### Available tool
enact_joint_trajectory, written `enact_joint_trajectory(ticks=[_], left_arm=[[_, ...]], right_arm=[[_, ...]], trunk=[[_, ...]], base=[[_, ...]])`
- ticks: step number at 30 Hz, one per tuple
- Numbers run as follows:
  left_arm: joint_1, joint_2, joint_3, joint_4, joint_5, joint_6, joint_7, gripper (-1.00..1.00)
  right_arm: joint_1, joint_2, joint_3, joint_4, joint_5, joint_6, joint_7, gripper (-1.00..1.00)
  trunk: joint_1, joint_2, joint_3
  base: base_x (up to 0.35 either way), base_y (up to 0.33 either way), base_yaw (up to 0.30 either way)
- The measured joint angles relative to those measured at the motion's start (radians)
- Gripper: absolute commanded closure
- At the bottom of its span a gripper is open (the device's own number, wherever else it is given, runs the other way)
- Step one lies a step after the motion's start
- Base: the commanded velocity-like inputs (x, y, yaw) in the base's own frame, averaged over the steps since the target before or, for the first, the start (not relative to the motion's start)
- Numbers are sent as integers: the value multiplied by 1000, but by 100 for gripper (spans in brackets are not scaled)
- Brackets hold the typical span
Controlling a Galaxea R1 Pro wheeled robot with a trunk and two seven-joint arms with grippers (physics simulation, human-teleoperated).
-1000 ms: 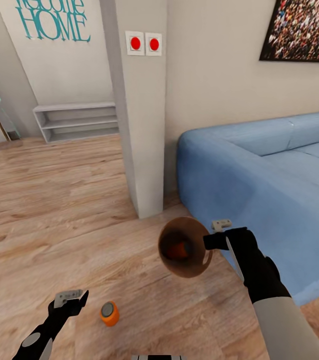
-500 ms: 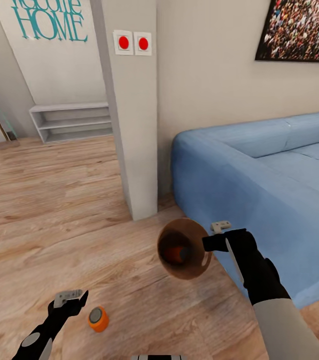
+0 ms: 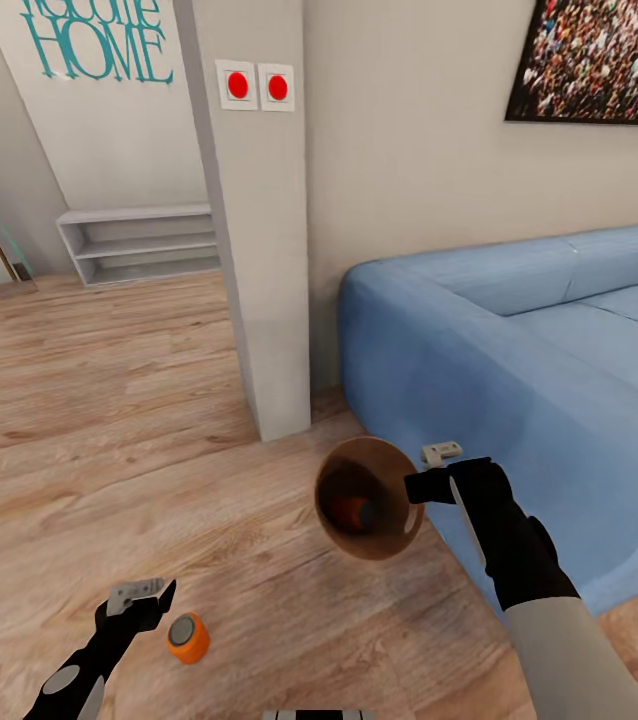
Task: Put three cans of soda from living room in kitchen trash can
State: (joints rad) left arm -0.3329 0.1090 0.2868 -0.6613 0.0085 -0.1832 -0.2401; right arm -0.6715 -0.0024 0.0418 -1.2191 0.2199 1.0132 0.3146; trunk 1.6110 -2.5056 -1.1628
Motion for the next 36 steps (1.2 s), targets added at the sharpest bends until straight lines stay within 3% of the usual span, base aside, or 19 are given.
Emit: enact_joint_trajectory(ticks=[5,11,32,36], left_arm=[[0,0,0,0,-3,1,0,-100],[0,0,0,0,1,2,0,-100],[-1,0,3,1,-1,11,6,-100],[-3,0,3,3,-2,12,7,-100]], right_arm=[[0,1,1,1,-12,3,1,100],[0,1,0,2,9,1,-1,100],[0,4,4,2,-2,9,0,100],[0,4,5,2,2,11,1,100]], trunk=[[0,0,0],[0,0,0],[0,0,0],[2,-1,-15]], base=[[0,-116,0],[0,-131,0],[0,-6,0],[0,0,0]])
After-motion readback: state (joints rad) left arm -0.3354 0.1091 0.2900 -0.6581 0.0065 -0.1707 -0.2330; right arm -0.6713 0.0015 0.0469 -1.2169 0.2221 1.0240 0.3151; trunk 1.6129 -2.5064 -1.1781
